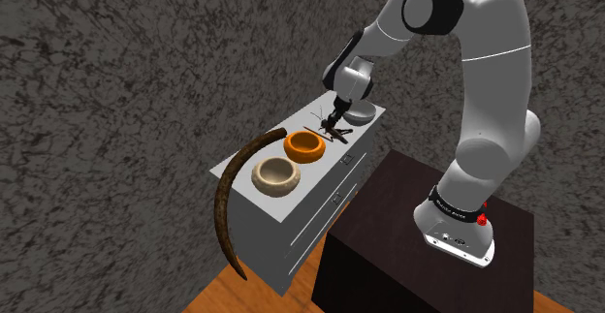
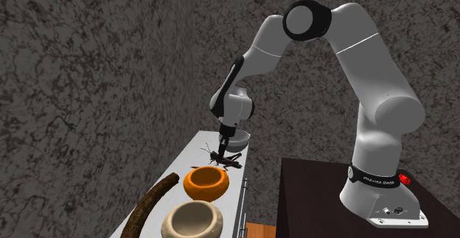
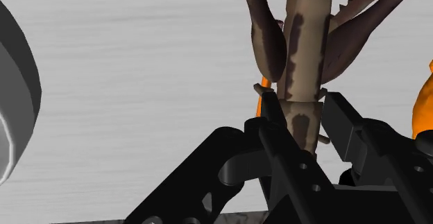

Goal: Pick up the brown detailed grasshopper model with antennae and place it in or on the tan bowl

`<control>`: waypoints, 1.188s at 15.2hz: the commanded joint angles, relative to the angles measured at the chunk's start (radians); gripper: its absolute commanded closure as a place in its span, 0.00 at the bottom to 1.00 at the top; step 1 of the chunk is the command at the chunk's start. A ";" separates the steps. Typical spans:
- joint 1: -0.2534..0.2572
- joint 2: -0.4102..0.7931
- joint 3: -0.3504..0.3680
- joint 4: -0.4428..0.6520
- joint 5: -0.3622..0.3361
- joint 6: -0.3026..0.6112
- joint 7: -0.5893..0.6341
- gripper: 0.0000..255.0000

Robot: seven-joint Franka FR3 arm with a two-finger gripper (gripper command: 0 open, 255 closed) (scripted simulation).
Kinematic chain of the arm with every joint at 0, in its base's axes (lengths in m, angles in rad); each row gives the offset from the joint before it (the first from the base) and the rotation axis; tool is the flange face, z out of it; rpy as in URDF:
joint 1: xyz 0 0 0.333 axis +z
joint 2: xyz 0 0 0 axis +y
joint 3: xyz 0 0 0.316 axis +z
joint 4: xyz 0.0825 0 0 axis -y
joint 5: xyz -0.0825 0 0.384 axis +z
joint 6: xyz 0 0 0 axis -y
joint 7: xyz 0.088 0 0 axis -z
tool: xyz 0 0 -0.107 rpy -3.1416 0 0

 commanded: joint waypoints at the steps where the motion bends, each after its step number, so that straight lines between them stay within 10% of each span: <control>1: 0.014 -0.030 -0.017 -0.013 -0.022 -0.016 0.022 1.00; 18: 0.098 -0.236 -0.136 -0.060 -0.217 -0.157 0.202 1.00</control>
